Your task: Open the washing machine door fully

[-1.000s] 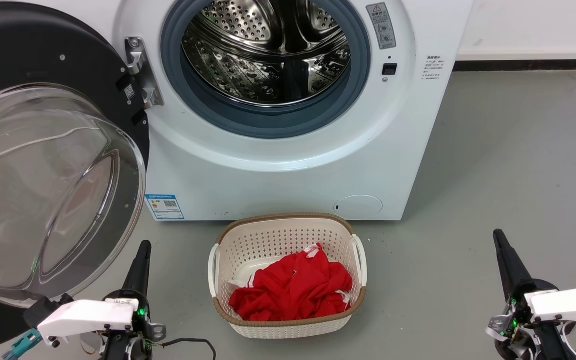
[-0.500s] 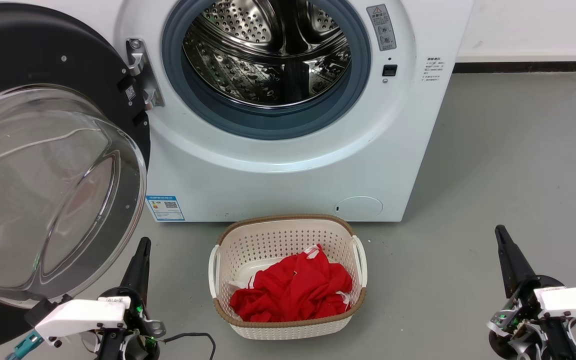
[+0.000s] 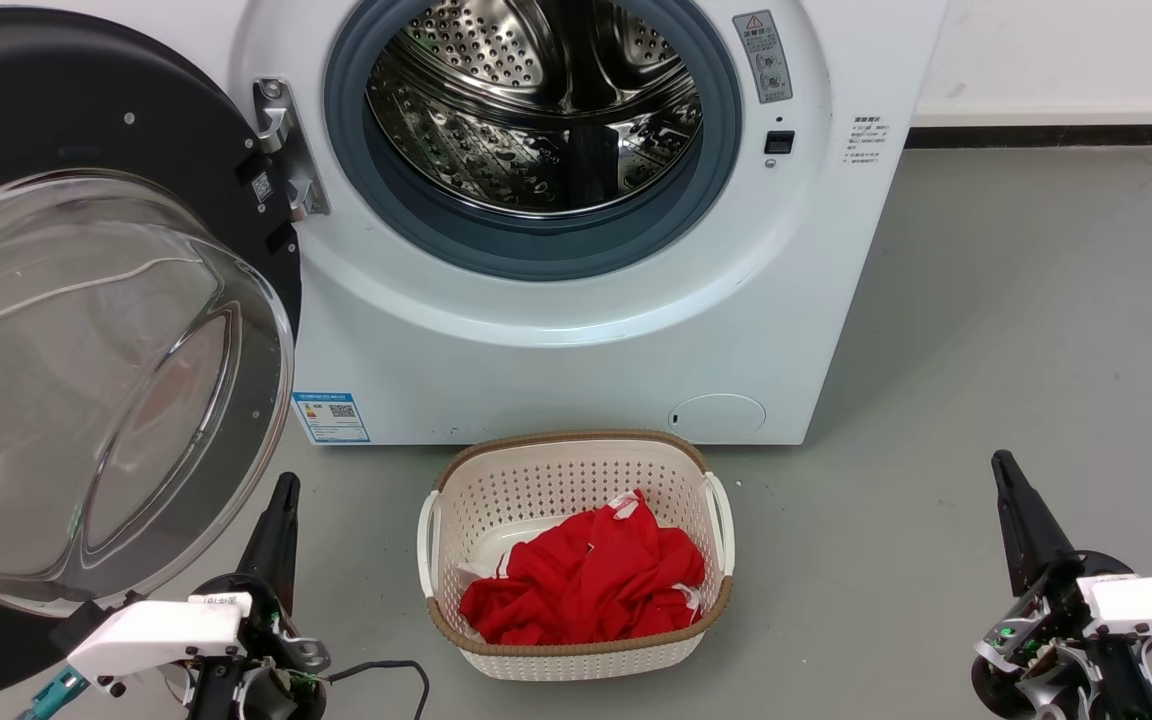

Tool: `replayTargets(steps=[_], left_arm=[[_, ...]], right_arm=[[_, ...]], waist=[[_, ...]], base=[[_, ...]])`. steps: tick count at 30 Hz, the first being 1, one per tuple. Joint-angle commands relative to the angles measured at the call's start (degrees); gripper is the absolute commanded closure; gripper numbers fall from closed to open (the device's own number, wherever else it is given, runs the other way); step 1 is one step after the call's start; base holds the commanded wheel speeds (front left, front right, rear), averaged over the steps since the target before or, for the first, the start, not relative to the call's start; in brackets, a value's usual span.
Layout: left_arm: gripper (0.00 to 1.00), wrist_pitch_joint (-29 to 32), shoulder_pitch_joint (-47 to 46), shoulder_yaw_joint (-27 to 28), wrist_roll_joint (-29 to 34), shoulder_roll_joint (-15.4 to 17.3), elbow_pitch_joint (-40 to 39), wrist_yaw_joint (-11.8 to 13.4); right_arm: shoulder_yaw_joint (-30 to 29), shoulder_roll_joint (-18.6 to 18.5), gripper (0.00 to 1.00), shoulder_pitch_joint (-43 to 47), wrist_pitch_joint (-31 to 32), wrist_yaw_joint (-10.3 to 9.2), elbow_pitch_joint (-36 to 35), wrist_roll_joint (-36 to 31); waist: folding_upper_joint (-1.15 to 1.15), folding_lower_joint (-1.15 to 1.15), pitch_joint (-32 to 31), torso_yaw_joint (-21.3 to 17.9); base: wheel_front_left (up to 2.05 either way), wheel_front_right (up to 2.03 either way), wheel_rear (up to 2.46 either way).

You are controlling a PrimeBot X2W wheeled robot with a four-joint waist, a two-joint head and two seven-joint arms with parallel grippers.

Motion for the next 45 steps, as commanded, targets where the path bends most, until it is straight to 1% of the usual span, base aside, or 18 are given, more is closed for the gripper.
replayTargets(steps=[1,45], left_arm=[[1.00,0.2,-0.4,0.2,0.0,-0.1,0.0,-0.2],[1.00,0.2,-0.4,0.1,0.0,-0.1,0.0,-0.2]], right_arm=[[-0.1,0.1,1.00,-0.7,0.2,-0.02,0.1,0.0],[-0.8,0.6,1.00,-0.7,0.7,-0.02,0.1,-0.6]], waist=[[0.00,0.00,0.0,0.0],[0.00,0.00,0.0,0.0]], base=[[0.00,0.00,0.00],[0.00,0.00,0.00]])
